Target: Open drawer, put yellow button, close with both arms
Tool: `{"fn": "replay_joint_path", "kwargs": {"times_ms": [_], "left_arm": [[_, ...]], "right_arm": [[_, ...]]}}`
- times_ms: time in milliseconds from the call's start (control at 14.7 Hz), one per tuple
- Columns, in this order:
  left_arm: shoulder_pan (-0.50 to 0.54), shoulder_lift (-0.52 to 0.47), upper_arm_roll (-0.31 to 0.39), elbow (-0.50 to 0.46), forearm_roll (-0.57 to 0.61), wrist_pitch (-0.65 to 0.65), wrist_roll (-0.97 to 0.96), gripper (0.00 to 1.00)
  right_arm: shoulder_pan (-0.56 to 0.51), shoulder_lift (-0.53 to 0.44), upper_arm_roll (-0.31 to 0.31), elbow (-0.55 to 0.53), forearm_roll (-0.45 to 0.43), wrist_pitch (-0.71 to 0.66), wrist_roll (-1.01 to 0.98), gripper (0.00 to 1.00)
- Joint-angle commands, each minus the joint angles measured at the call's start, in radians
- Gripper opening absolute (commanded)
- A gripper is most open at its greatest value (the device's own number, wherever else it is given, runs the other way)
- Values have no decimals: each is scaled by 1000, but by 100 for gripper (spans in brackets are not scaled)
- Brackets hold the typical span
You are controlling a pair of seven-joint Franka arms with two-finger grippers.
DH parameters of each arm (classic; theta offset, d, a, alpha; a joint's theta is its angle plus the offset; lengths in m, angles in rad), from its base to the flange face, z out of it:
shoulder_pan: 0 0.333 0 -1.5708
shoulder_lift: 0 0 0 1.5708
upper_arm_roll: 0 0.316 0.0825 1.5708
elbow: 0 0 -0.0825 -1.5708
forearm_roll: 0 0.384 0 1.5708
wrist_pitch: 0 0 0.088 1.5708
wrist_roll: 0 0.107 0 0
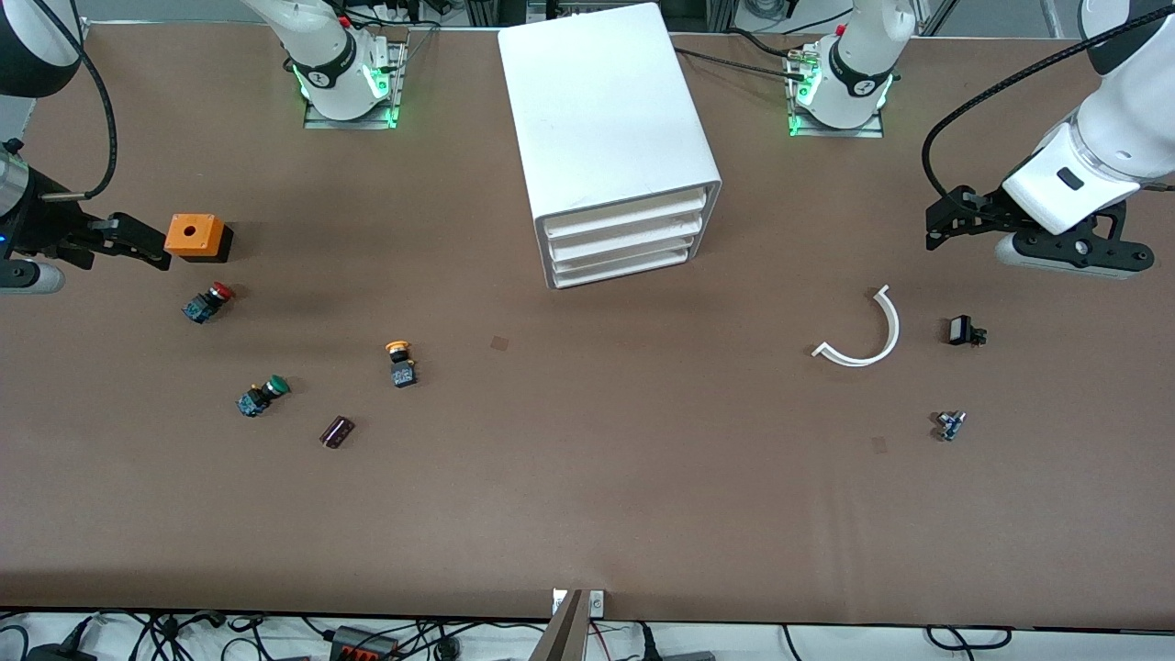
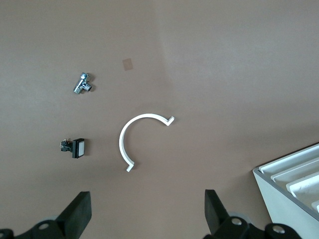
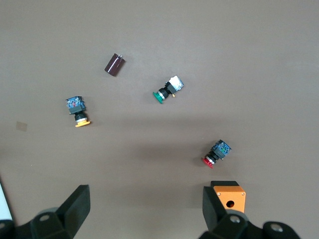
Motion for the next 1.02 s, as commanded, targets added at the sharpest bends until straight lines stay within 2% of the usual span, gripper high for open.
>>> {"fn": "replay_joint_path", "kwargs": {"times_ms": [0,749,953], "left_arm": [[0,-24,-1,-18,-10,-8,3,100],[0,-19,-1,-17,-11,-17,3,100],[0,-20,-2,-18,-26,-98,9,100]], "right_arm": [[-15,-12,12,3,-14,-20,-15,100],[-5,6,20,9,0,-5,-13,100],[-6,31,21,9,3,21,-13,100]]}}
